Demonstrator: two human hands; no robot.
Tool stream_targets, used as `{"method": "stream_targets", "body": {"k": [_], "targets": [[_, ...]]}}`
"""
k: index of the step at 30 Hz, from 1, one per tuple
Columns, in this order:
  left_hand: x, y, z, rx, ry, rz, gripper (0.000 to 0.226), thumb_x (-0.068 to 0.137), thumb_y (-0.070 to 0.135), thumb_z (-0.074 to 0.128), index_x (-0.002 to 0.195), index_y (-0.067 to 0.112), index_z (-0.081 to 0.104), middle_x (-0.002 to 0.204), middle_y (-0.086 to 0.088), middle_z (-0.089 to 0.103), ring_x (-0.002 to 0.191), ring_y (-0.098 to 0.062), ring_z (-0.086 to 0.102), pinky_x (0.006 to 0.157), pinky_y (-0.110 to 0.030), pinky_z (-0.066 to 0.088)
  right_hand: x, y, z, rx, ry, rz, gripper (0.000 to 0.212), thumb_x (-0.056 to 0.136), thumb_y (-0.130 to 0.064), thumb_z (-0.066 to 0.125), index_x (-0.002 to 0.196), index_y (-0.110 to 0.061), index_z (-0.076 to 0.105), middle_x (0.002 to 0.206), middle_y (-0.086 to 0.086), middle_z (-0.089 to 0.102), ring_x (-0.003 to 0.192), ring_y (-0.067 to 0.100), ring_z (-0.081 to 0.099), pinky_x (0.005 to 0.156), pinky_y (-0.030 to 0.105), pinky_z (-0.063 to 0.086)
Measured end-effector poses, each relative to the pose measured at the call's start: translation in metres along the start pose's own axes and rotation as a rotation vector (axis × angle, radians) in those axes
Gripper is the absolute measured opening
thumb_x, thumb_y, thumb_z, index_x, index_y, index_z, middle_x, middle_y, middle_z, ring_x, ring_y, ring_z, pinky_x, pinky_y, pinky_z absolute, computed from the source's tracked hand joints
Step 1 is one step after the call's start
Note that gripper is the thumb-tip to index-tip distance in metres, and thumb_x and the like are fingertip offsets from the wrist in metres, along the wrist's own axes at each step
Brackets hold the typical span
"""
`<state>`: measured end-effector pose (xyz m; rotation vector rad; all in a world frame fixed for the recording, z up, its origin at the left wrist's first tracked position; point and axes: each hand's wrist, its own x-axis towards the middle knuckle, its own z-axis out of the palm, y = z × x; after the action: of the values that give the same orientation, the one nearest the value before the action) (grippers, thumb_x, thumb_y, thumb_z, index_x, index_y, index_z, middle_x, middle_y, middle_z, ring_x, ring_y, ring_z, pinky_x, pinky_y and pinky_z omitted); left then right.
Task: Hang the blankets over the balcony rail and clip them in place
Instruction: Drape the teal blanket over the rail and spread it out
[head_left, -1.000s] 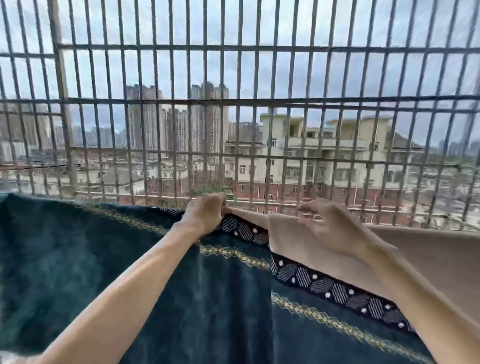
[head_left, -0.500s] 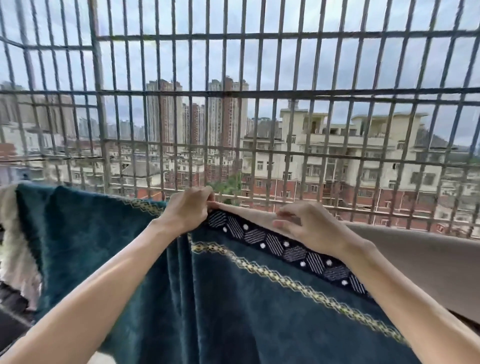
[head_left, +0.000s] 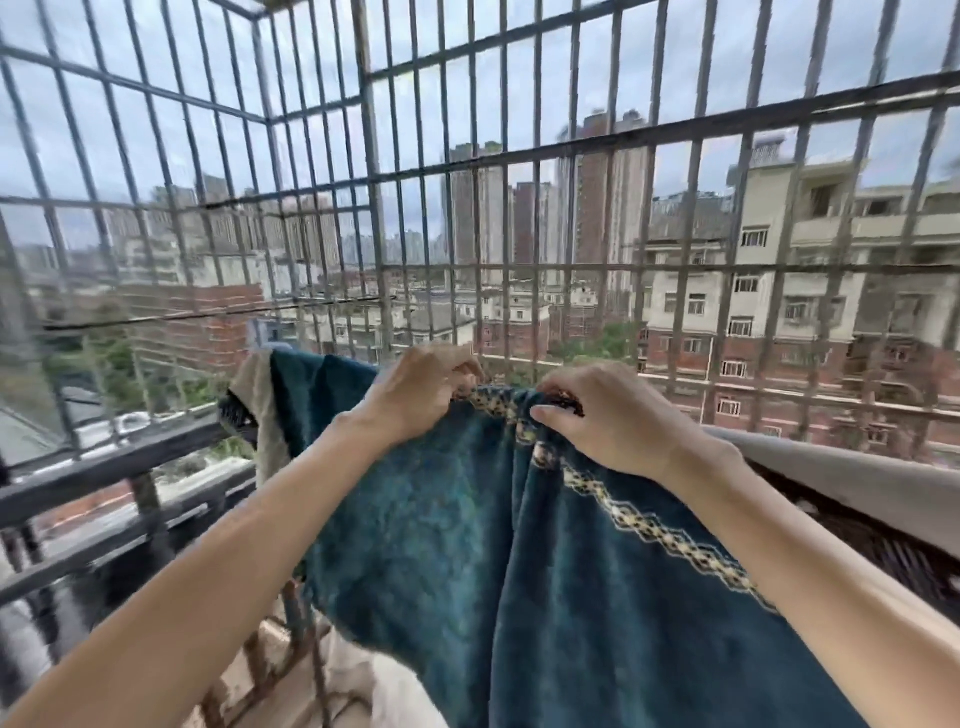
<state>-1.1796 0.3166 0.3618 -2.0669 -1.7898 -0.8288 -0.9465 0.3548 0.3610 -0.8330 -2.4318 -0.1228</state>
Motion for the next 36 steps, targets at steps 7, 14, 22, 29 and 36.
{"method": "stream_targets", "body": {"k": [7,14,22,29,36], "targets": [[0.003,-0.084,-0.013,0.098,-0.025,0.021,0.018,0.083,0.022,0.076,0.096,0.02,0.065,0.097,0.008,0.065,0.087,-0.014,0.061,0.075,-0.031,0.046,0.054,-0.041,0.037,0.024,-0.003,0.051,0.035,0.092,-0.041,0.06,0.113,-0.014,0.065,0.104,-0.001,0.065,0.092,0.015,0.06,0.087,0.034,0.051],[0.033,-0.119,-0.015,0.162,-0.118,0.377,0.008,0.091,0.021,0.066,0.091,0.015,0.06,0.094,0.002,0.06,0.086,-0.013,0.054,0.074,-0.029,0.046,0.097,-0.071,0.077,-0.026,0.061,0.222,0.027,0.083,-0.044,0.07,0.095,-0.02,0.067,0.092,-0.005,0.058,0.085,0.015,0.057,0.079,0.031,0.049],[0.028,-0.169,0.002,0.049,0.003,0.44,0.01,0.093,0.009,0.057,0.095,0.014,0.048,0.1,-0.003,0.049,0.096,-0.02,0.05,0.074,-0.038,0.052,0.123,-0.096,0.092,-0.047,0.092,0.322,0.022,0.079,-0.042,0.074,0.086,-0.022,0.069,0.082,-0.01,0.061,0.076,0.006,0.057,0.07,0.026,0.047],[0.022,-0.233,-0.014,0.054,0.044,0.34,0.01,0.092,0.008,0.056,0.1,0.011,0.051,0.104,-0.007,0.053,0.099,-0.024,0.053,0.072,-0.032,0.044,0.169,-0.129,0.137,-0.081,0.172,0.275,0.019,0.084,-0.037,0.07,0.093,-0.021,0.069,0.087,-0.005,0.061,0.082,0.014,0.057,0.075,0.029,0.047],[0.011,-0.294,-0.028,0.172,0.149,0.26,0.022,0.084,0.0,0.056,0.103,0.011,0.052,0.113,-0.006,0.046,0.107,-0.026,0.043,0.093,-0.034,0.038,0.225,-0.162,0.178,-0.071,0.228,0.236,0.01,0.09,-0.023,0.065,0.09,-0.014,0.069,0.091,0.001,0.064,0.089,0.019,0.058,0.077,0.035,0.049]]}}
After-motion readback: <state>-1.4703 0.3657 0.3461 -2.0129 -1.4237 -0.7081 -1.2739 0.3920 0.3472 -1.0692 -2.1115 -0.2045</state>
